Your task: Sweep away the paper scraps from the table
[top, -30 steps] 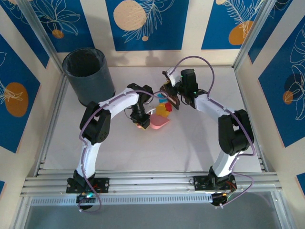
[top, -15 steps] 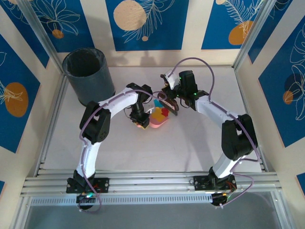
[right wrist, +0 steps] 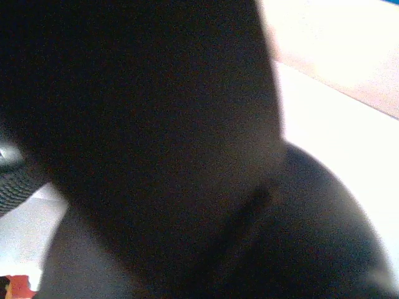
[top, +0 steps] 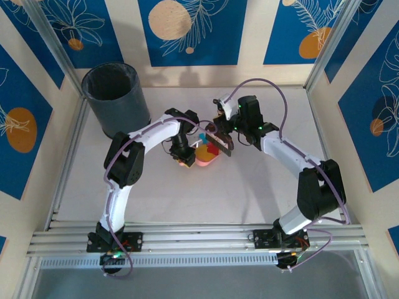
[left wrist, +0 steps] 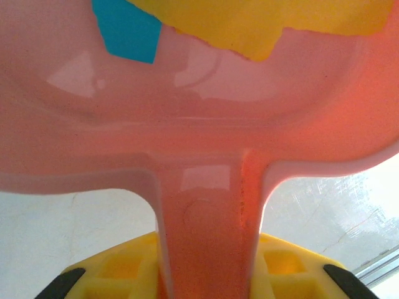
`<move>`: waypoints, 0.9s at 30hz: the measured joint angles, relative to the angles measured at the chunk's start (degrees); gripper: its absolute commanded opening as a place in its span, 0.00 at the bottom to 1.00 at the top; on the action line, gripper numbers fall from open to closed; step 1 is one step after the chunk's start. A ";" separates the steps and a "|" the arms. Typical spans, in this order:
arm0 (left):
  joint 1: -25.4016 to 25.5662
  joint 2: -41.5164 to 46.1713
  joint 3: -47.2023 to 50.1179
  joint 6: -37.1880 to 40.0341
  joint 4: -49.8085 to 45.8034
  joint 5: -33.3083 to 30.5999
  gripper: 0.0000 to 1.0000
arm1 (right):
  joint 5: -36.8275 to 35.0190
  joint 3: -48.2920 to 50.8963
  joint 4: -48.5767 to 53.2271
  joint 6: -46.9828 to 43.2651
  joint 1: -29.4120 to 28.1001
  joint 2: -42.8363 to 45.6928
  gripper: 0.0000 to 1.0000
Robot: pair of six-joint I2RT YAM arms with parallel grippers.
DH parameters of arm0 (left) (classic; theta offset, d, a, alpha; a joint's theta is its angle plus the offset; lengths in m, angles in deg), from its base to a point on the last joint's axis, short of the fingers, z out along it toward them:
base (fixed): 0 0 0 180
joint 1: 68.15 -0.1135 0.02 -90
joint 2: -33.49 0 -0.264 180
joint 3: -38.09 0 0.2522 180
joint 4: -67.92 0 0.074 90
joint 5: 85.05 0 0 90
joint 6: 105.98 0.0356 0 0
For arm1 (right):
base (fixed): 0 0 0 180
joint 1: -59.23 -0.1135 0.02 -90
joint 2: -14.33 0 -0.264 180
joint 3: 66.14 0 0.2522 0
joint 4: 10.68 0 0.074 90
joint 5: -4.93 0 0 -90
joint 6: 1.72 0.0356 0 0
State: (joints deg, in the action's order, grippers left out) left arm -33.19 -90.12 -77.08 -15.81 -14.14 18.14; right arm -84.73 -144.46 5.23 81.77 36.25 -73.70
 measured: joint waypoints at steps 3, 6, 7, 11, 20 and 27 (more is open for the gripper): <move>-0.04 0.00 0.94 0.22 0.48 0.00 0.00 | -1.42 0.72 -1.81 1.29 -0.09 1.11 0.00; -0.09 0.02 1.77 0.39 1.03 0.00 0.00 | -4.26 0.85 -3.58 2.23 -0.33 1.53 0.00; -0.09 0.02 1.92 0.42 1.20 0.00 0.00 | -5.44 0.90 -4.09 2.43 -0.33 1.53 0.00; -0.09 0.11 1.99 0.42 1.33 0.00 0.00 | -10.40 1.07 -5.16 2.89 -0.33 1.53 0.00; -0.09 0.11 2.05 0.42 1.44 0.00 0.00 | -20.24 1.40 -9.62 2.54 -0.31 -1.49 0.00; -0.09 0.13 2.32 0.42 1.68 0.02 0.00 | -23.47 1.07 -12.98 0.68 -0.31 -7.13 0.00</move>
State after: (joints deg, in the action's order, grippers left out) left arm -33.27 -89.99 -74.76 -15.40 -12.45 18.16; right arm -108.21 -143.39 -7.75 82.45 35.94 -80.82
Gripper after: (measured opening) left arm 0.258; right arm 0.253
